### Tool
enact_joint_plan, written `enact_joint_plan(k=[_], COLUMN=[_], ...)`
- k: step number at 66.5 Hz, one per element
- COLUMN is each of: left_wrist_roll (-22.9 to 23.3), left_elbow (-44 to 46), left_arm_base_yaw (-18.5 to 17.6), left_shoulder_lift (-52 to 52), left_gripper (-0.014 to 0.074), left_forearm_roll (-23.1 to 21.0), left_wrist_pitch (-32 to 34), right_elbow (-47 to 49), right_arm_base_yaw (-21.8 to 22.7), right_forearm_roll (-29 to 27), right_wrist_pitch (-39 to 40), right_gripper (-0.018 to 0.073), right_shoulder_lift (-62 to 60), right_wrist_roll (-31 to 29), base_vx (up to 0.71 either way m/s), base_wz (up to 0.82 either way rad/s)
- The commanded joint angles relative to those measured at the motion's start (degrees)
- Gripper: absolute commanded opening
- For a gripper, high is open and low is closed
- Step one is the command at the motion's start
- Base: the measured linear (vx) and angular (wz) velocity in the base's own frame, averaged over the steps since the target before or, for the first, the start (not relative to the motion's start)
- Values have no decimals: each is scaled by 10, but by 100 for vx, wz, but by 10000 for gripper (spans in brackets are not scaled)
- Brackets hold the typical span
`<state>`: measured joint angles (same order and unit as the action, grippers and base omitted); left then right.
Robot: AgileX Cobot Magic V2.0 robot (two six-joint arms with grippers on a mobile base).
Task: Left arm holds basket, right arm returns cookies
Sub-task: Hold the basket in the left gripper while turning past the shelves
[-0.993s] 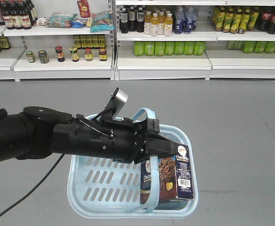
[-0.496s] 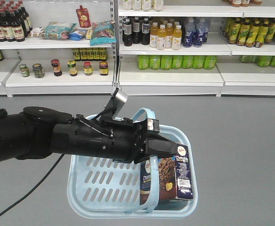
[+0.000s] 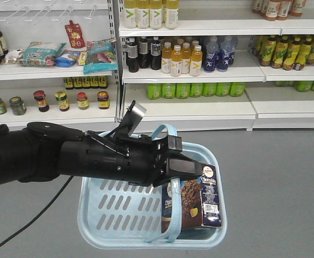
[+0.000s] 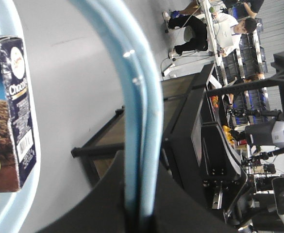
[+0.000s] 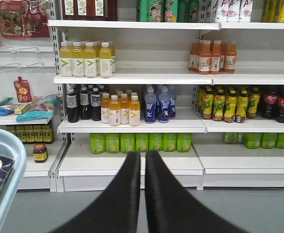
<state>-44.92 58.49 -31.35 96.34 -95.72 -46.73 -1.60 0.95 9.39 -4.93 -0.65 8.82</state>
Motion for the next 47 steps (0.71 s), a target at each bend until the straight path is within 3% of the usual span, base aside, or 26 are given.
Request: enact_joint_plan(k=[1, 47], left_wrist_roll=[-4, -4], left_elbow=[17, 17], left_arm_base_yaw=[-1, -1], left_shoulder_lift=[-30, -30], left_gripper=[-3, -3], left_forearm_roll=[-63, -63], left_wrist_pitch=[-31, -31], right_elbow=[-10, -10], right_arm_base_yaw=[2, 2], right_forearm_roll=[6, 6], right_wrist_pitch=[42, 42], right_gripper=[-6, -6], right_shoulder_lift=[-7, -7], right_wrist_roll=[0, 0], base_vx=[49, 44], base_wz=[-3, 1])
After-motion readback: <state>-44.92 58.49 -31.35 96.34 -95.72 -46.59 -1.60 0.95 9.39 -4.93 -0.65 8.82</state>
